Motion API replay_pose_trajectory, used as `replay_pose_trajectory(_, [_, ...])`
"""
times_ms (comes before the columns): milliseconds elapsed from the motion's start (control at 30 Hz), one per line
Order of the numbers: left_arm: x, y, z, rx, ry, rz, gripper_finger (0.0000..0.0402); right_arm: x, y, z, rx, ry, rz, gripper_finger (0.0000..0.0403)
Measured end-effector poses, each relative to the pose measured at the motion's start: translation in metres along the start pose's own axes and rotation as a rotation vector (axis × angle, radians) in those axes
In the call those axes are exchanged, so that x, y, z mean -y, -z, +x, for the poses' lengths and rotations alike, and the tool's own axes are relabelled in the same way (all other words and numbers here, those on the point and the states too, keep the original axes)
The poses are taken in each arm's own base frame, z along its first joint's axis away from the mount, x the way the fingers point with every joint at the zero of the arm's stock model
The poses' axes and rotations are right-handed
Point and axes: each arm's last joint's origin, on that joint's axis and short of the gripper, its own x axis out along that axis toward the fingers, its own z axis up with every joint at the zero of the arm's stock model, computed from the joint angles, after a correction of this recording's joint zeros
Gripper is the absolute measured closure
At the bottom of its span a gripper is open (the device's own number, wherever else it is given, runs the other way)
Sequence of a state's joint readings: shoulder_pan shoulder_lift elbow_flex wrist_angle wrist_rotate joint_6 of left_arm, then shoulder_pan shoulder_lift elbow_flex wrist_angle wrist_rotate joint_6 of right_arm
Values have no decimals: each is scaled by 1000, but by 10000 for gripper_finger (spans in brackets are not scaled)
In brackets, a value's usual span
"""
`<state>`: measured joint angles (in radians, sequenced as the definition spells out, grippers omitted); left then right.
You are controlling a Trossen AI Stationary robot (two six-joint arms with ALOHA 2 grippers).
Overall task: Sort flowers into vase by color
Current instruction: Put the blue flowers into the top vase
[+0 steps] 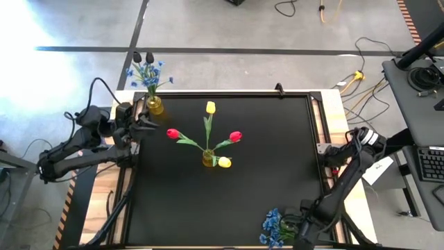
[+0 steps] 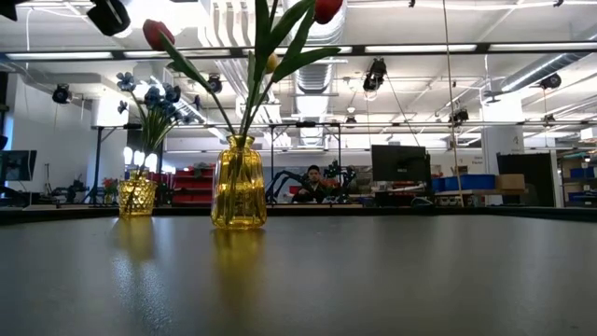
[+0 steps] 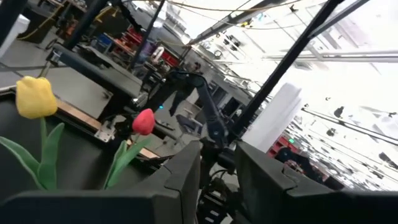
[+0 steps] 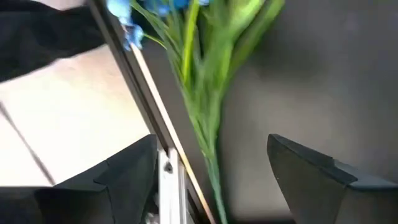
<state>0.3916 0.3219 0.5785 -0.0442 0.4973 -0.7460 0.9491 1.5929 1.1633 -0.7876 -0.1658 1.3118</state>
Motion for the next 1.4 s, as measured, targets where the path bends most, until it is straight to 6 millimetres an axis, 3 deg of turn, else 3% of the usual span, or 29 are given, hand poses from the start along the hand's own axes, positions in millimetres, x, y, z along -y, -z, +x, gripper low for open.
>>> replay_pose_trajectory(200, [4,0,-4,17,13,7,311,10,-2,29,-3,10,27,133])
replay_pose_trajectory(500, [5,0,-7,43,1,12,311,-11,-14,68,-59,157,-129,167])
replay_pose_trajectory(667, [5,0,-7,42,-1,8,311,-24,-19,74,-71,235,-170,212])
replay_pose_trajectory(867, [5,0,-7,43,-1,8,311,-32,-25,65,18,296,-180,303])
replay_pose_trajectory(1000, [4,2,-7,39,-4,7,311,-32,-39,42,122,274,-156,373])
replay_pose_trajectory(1133, [1,4,-6,37,1,8,311,-34,-59,5,227,210,-137,385])
replay_pose_trajectory(1400, [30,-19,-1,238,319,125,308,-32,-101,-113,614,82,-194,388])
